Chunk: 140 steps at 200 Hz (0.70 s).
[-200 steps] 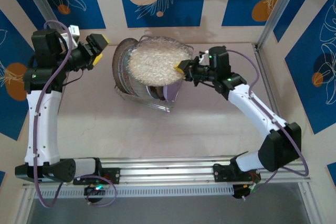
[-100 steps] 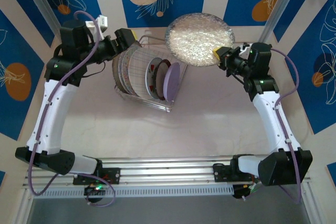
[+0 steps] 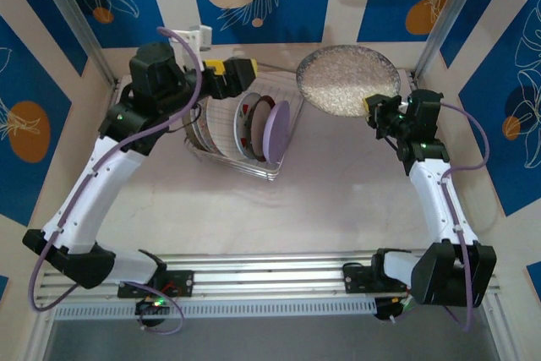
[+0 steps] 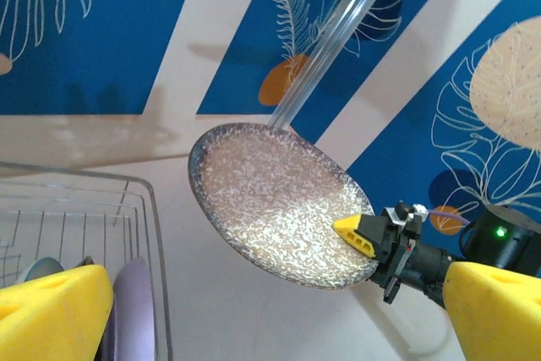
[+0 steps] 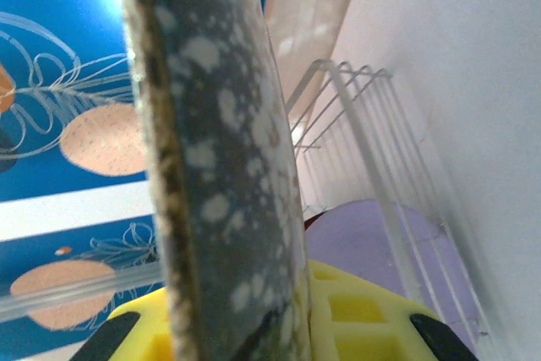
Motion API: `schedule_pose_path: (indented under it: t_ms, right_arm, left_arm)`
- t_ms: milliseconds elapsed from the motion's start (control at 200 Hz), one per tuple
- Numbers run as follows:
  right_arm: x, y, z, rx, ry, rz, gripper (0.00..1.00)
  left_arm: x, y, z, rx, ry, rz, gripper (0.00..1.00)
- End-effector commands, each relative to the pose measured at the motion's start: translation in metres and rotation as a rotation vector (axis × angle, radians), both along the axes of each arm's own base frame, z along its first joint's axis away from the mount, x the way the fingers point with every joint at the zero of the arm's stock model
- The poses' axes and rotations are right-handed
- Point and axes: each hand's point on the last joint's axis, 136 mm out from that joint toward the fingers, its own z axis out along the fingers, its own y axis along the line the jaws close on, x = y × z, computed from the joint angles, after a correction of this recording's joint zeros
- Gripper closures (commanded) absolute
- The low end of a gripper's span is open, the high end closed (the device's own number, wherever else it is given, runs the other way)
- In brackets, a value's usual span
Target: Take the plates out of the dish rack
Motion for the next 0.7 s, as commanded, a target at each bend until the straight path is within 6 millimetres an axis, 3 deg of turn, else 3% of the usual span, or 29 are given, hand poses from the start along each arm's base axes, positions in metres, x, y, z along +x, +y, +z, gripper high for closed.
schedule_pose_path:
  t_ms: [0,290,695]
  right_arm:
    - [0.001,-0.012,0.088,-0.037,-0.359,-0.024,1.00]
    - [0.019,-0.050,0.033,-0.066,-0.332,-0.092,1.00]
    - [0.047,-0.073,-0.018,-0.098,-0.329,-0.094,1.00]
  left_arm:
    - [-0.015,0.002,0.031,0.005,-0.182,0.036,0.00]
    - [-0.049,-0.024,0.023,0.078,-0.269,-0.023,0.00]
    - [-0.088,-0.054,-0.001,0.137,-0.278,-0.105,0.00]
